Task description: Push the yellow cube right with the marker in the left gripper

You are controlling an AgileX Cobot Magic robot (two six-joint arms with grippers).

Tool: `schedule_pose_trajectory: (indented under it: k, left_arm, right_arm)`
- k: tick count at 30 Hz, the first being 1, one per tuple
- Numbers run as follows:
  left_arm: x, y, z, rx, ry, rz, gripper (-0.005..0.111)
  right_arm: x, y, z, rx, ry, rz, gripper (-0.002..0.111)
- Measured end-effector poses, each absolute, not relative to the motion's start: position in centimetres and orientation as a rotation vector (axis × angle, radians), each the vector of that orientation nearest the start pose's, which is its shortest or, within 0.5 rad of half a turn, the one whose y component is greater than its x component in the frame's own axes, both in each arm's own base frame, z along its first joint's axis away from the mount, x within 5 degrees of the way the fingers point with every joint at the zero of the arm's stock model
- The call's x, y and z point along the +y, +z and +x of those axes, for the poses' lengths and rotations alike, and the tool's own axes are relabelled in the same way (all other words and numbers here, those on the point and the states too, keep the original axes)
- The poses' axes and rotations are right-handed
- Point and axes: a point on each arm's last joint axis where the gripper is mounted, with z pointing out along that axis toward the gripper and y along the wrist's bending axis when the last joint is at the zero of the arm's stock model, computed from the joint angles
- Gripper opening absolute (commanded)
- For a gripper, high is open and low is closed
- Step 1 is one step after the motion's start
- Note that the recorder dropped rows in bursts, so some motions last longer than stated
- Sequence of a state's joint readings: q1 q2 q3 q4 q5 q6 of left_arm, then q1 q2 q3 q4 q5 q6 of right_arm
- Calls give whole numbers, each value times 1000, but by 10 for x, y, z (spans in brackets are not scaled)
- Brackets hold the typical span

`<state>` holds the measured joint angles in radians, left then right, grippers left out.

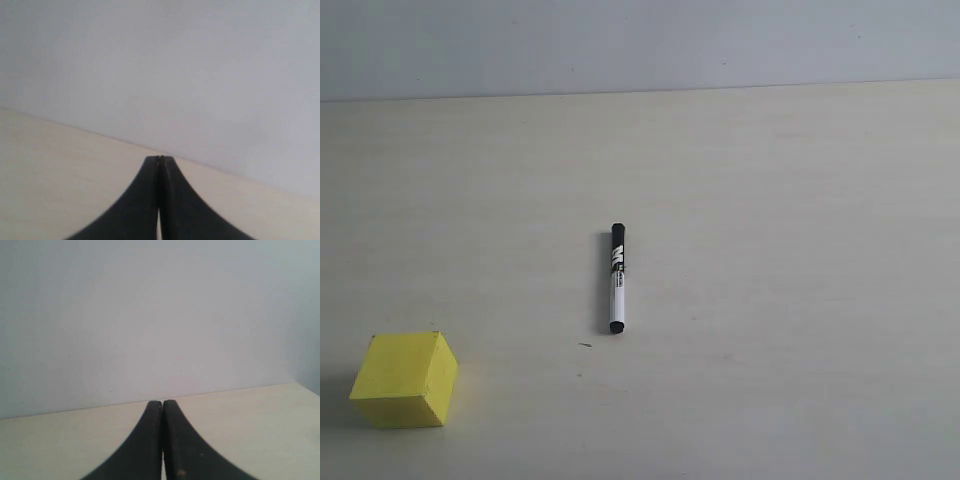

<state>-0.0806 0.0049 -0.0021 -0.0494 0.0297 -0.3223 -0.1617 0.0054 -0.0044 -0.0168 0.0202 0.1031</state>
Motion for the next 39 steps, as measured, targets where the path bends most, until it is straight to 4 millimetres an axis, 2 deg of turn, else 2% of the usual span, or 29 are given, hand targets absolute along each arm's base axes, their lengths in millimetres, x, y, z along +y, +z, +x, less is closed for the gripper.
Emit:
schedule_pose_trajectory:
  k: [3,4,10,12,13,14,15,16,18,21,24,25,26,29,32,36,39]
  left_arm:
    - [-5,214,56,1444,-641,-474,0]
    - [-4,215,56,1419,-686,-509,0]
    - [-2,237,52,1165,-840,-530,0]
    - [-3,259,50,1134,-844,-497,0]
    - [-6,286,54,1157,-790,-429,0]
    - [-7,301,55,1172,-747,-383,0]
    - [-9,326,66,1251,-637,-314,0]
    - [-9,333,72,1300,-584,-299,0]
    - [-5,353,100,1521,-306,-226,0]
    - [-1,365,119,1681,0,-62,0]
    - [6,360,142,1935,285,67,0]
    - [7,356,148,2013,316,71,0]
    - [5,346,163,2174,317,48,0]
    - [-8,335,185,2387,163,-36,2]
    - [-28,317,204,2571,-55,-99,15]
    - [-65,293,221,2729,-288,-39,38]
    - [-92,280,228,2770,-374,38,46]
  right_arm:
    - [-9,213,56,1493,-57,190,0]
    - [-9,213,56,1493,-56,191,0]
    - [-9,213,56,1493,-56,191,0]
    - [-9,213,56,1493,-56,191,0]
    - [-9,213,56,1493,-56,191,0]
    - [-9,213,56,1493,-56,191,0]
    - [-9,213,56,1493,-56,191,0]
    - [-9,213,56,1493,-56,191,0]
    - [-9,213,56,1493,-54,192,0]
    - [-9,213,56,1493,-54,192,0]
    - [-9,213,56,1493,-54,192,0]
    - [-9,213,56,1493,-54,192,0]
    - [-9,213,56,1493,-54,192,0]
    - [-9,213,56,1493,-54,192,0]
    - [-9,213,56,1493,-54,192,0]
    - [-9,213,56,1493,-54,192,0]
    - [-9,213,56,1493,-54,192,0]
